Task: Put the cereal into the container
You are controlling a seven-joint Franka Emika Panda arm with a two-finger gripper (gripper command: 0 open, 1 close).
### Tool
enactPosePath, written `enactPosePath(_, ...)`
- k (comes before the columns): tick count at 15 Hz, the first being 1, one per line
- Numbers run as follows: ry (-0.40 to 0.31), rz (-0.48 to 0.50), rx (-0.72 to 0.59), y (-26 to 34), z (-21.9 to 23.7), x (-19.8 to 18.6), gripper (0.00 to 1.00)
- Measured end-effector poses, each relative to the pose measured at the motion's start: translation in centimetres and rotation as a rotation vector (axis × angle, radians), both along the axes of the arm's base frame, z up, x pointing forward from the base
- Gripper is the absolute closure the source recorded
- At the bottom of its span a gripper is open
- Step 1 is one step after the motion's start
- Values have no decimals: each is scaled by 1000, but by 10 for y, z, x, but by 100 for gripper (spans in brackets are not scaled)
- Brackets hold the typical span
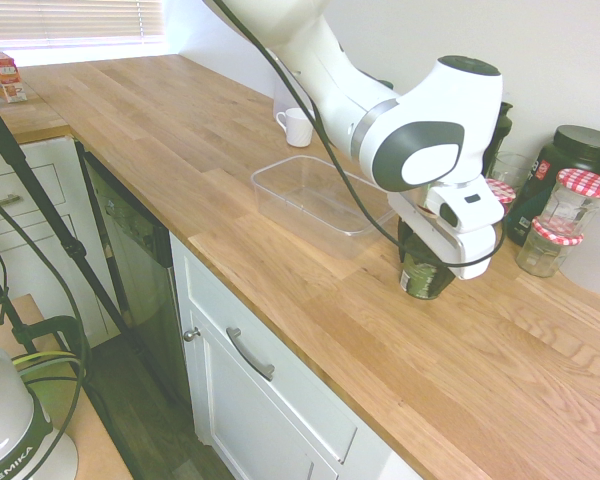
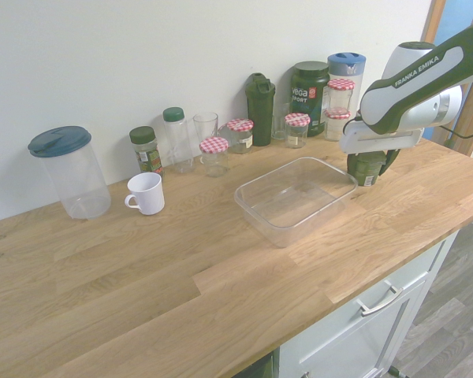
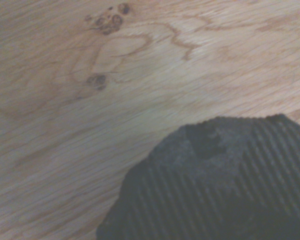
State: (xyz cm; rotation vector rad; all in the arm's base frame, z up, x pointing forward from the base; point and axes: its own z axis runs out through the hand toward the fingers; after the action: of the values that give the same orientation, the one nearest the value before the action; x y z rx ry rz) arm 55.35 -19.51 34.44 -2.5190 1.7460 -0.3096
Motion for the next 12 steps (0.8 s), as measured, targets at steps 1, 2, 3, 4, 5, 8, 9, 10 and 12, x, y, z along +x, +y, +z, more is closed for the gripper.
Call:
enactPosePath(1,2,-2,2,-1,-3,2,100)
enactPosePath(2,3,-4,3,-1,-5,3,100)
enactPosePath(3,2,-5,4,-1,-6,4,100)
enactPosePath(4,-1,-7,6,-1,-5,5,100)
enactPosePath(5,-4,-9,6,-2,-4,6,100)
enactPosePath(8,-8,-13,6,-4,-1,7,100)
enactPosePath(9,-8,-14,7,-4,0,8,100)
enactPosePath(10,-9,-13,7,-4,3,10,100)
enactPosePath(12,-27,-6,4,-2,18,16,100)
